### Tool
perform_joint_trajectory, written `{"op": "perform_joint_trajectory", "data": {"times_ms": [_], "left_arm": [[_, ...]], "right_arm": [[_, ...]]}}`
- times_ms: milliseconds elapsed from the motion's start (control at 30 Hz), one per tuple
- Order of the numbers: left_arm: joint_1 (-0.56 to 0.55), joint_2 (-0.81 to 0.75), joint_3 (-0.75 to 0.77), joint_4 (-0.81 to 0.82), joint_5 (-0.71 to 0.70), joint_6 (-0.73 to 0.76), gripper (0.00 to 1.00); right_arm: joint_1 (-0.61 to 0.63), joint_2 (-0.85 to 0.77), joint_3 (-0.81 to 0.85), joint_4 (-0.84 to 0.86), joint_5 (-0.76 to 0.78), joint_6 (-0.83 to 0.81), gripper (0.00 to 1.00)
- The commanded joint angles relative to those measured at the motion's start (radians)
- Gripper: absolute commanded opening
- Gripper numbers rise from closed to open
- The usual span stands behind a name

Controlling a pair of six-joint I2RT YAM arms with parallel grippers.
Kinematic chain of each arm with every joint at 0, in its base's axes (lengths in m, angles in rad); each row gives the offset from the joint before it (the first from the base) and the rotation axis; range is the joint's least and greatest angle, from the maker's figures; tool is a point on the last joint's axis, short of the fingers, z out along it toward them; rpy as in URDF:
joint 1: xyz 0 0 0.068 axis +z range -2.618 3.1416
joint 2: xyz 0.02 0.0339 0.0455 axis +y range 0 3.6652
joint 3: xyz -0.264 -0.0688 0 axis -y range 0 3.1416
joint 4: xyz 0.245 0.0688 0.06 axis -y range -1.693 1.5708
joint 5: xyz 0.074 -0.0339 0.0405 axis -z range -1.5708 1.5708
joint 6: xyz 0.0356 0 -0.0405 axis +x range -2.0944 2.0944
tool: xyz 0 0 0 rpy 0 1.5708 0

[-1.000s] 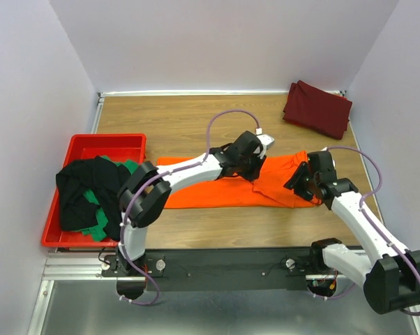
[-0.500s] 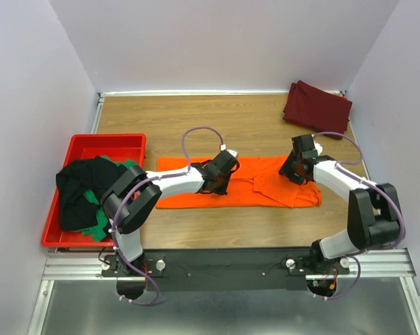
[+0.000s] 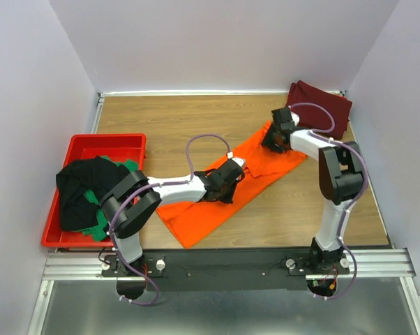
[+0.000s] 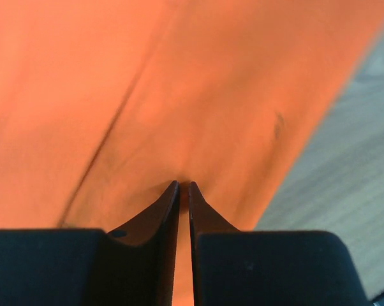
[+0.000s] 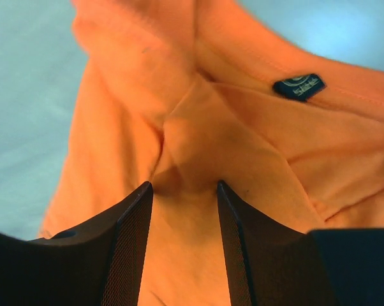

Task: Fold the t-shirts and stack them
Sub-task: Fold the tshirt

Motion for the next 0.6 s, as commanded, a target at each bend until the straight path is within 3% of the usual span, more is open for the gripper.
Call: {"op": "perform_joint_trajectory", "data": {"times_ms": [0, 333, 567], "left_arm": [[-0.047, 0.005, 0.031, 0.027, 0.123, -0.004, 0.18], [-0.047, 0.159, 0.254, 0.192, 0.270, -0.010, 0.18], [-0.015, 0.182, 0.349, 0.225, 0.301, 0.021, 0.19]], "right_arm": [[0.048, 0.217, 0.214, -0.019, -0.058, -0.086, 0.52], [0.152, 0.600, 0.817, -0.142, -0.289, -0.250, 0.54], [0.155, 0.658, 0.953, -0.162, -0.331, -0.332, 0.67]]}}
